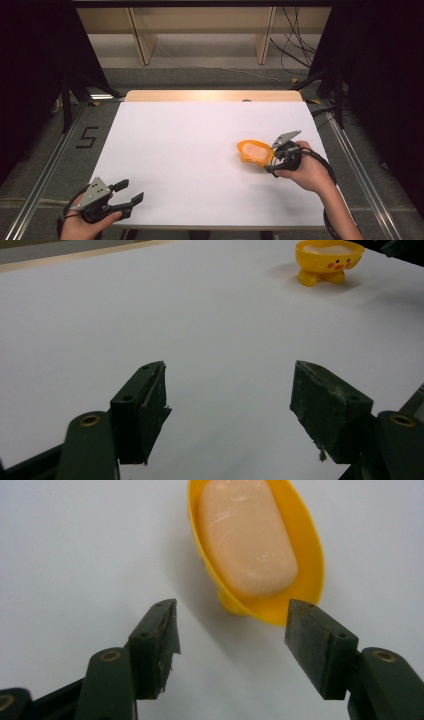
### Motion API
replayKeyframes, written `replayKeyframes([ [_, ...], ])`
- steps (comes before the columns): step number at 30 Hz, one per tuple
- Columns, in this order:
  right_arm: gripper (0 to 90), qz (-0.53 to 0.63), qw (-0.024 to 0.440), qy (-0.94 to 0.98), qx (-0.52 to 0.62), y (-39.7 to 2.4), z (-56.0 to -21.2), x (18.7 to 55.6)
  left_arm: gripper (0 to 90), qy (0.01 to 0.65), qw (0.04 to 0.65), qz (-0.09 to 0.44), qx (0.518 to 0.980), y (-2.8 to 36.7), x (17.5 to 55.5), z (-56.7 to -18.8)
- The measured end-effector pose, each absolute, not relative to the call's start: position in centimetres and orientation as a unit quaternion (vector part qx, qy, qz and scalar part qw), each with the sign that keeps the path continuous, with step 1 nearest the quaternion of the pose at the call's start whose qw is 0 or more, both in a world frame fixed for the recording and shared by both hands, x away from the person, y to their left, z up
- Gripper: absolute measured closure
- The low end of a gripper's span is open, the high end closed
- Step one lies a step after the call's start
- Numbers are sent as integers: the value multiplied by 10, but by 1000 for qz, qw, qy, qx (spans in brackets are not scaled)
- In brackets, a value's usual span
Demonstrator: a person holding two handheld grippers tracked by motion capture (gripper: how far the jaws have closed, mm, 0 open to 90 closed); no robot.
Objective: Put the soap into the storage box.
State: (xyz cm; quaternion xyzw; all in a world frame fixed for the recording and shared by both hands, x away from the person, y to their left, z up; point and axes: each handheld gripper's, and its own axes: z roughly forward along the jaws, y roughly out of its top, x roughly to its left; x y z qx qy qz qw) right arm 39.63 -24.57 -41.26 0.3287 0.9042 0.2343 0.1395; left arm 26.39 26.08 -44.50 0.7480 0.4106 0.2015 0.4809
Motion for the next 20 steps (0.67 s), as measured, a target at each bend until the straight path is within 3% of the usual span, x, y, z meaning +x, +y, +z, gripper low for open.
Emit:
replayKeyframes([
  [6, 429, 299, 145, 849, 410, -265, -431, 375, 302, 409, 480, 200, 750, 261, 264, -445],
  [12, 609, 325, 154, 805, 471, -278, -444, 363, 303, 407, 478, 203, 752, 261, 264, -444],
  [20, 729, 355, 151, 767, 512, -281, -447, 360, 302, 408, 479, 199, 752, 260, 263, -445],
])
